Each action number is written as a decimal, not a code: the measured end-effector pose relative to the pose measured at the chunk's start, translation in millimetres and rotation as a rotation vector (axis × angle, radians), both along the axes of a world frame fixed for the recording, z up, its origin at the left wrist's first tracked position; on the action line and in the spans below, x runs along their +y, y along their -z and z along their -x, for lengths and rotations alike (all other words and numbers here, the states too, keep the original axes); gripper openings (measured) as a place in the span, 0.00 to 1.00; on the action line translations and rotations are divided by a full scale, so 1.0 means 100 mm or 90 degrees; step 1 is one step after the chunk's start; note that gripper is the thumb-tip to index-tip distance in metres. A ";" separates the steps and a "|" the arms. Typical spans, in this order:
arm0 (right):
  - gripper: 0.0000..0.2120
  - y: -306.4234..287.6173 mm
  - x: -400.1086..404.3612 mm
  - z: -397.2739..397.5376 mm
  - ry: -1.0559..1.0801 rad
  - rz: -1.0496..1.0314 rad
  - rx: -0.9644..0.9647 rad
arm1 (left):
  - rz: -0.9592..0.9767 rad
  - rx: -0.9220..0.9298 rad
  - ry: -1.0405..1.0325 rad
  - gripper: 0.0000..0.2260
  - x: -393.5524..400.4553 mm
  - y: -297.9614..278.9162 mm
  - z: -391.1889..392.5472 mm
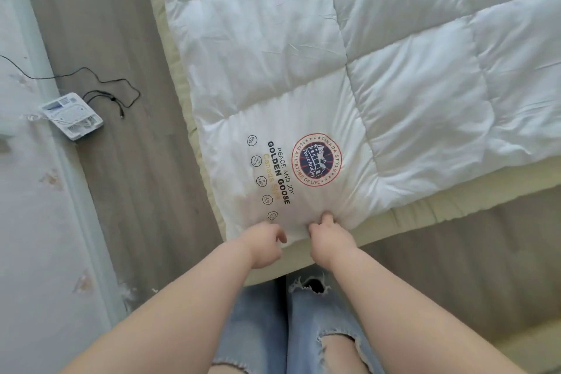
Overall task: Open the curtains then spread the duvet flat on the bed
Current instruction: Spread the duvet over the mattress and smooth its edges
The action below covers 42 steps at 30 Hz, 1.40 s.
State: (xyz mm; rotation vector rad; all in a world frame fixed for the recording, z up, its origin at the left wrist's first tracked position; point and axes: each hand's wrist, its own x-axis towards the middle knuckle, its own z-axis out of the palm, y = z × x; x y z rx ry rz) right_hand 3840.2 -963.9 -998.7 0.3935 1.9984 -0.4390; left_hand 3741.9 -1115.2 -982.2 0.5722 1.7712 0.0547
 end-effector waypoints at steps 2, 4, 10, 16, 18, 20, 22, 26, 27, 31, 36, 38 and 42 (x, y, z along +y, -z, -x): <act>0.17 -0.01 -0.02 0.01 0.069 0.060 -0.017 | 0.005 0.011 -0.029 0.15 -0.13 -0.07 0.13; 0.16 -0.10 0.01 0.02 0.079 0.118 -0.056 | 0.034 0.034 -0.002 0.15 -0.23 -0.15 0.31; 0.15 -0.67 0.31 0.13 0.111 0.042 -0.095 | 0.096 0.058 -0.008 0.17 -0.25 -0.52 0.89; 0.14 -1.38 0.46 0.60 0.328 -0.084 -0.052 | -0.002 0.035 0.025 0.17 0.04 -1.15 1.49; 0.13 -1.68 0.31 0.90 0.400 -0.120 -0.012 | -0.066 0.047 0.049 0.17 -0.05 -1.50 1.83; 0.13 -1.96 0.01 1.23 0.448 -0.135 0.023 | -0.108 0.055 0.079 0.17 -0.25 -1.88 2.21; 0.14 -2.27 -0.39 1.65 0.470 -0.132 0.055 | -0.126 0.082 0.129 0.18 -0.52 -2.31 2.70; 0.15 -2.84 -1.23 2.63 0.478 -0.058 0.124 | -0.142 0.209 0.183 0.18 -1.04 -3.15 3.66; 0.15 -2.97 -1.42 2.88 0.477 -0.036 0.148 | -0.148 0.235 0.171 0.17 -1.18 -3.34 3.88; 0.14 -3.37 -1.89 3.65 0.436 -0.002 0.217 | -0.184 0.282 0.064 0.16 -1.54 -3.81 4.44; 0.14 -3.70 -1.94 4.30 0.471 0.001 0.258 | -0.205 0.297 0.025 0.15 -1.72 -4.09 4.92; 0.15 -3.78 -1.83 4.50 0.500 0.001 0.269 | -0.219 0.299 0.017 0.15 -1.69 -4.15 5.10; 0.13 -3.85 -1.52 4.91 0.508 -0.023 0.254 | -0.242 0.304 0.023 0.15 -1.44 -4.24 5.51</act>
